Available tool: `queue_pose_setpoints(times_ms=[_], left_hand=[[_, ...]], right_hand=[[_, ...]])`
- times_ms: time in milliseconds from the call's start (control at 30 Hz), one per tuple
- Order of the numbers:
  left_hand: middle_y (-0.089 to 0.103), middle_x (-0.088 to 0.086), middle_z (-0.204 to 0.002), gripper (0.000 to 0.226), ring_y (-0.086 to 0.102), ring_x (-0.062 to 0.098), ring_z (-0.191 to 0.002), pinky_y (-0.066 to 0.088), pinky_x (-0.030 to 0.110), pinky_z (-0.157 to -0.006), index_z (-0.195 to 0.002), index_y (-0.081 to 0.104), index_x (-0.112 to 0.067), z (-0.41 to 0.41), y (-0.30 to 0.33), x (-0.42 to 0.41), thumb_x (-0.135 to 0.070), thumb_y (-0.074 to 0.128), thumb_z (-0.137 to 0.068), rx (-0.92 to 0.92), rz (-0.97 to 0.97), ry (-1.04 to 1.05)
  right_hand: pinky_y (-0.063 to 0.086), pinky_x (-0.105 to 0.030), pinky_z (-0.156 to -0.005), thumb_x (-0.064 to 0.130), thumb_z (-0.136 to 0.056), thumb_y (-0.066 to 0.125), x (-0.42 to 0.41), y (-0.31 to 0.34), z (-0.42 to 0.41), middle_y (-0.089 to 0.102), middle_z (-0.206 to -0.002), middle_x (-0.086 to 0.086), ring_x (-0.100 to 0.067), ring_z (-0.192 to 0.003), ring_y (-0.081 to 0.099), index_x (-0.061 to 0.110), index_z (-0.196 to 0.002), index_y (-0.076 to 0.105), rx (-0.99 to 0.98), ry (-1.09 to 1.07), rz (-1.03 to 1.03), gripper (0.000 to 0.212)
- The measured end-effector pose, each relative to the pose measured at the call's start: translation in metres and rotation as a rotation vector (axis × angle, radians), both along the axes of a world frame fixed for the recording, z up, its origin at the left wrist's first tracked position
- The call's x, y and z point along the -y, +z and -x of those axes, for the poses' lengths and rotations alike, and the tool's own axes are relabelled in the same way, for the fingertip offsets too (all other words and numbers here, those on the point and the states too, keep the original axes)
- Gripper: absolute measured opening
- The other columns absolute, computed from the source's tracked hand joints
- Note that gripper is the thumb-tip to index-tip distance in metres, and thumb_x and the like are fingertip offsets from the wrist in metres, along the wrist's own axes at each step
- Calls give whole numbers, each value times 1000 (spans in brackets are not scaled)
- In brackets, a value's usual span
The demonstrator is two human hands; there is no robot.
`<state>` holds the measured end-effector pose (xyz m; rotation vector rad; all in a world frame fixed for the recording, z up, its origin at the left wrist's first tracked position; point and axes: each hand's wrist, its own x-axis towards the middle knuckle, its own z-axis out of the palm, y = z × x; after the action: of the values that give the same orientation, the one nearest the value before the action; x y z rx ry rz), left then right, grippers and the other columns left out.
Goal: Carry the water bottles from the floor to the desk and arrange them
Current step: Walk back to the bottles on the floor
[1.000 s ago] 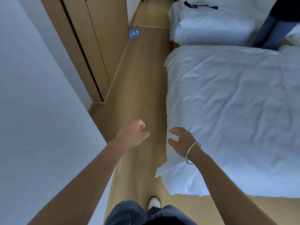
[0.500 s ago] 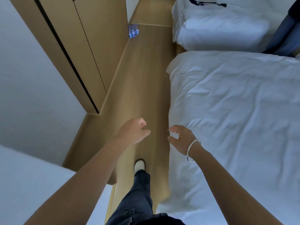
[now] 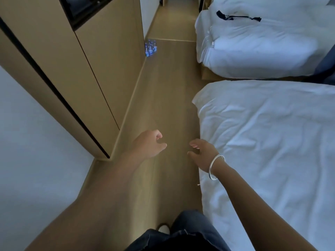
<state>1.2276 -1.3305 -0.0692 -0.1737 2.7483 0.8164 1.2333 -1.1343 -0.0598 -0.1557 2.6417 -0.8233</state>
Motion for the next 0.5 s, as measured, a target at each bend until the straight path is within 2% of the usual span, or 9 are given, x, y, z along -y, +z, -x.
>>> queue_pose_setpoints(times_ms=[167,367,500], left_hand=[[58,1,-121,38,55,18,-107,45,32,-90,-116,57,-16,79,-13,15,-35,62,-84,-3,22,-12],[58,2,-122,39,55,20,-109,45,33,-91,-116,57,-16,211,-23,19,-36,63,-84,-23,36,5],[59,2,-122,37,56,20,-109,44,30,-89,-115,58,-17,298,-17,15,-37,62,-84,-15,71,26]], right_hand=[[39,-29,-95,11,-88,54,12,-12,81,55,-123,-14,-25,-112,52,-1,-119,53,15,-19,8,33],[40,-29,-91,14,-87,55,13,-26,213,55,-121,-11,-24,-111,52,5,-116,55,14,-17,30,30],[42,-32,-94,17,-87,56,14,-20,302,56,-122,-12,-26,-110,54,5,-117,54,14,-2,17,33]])
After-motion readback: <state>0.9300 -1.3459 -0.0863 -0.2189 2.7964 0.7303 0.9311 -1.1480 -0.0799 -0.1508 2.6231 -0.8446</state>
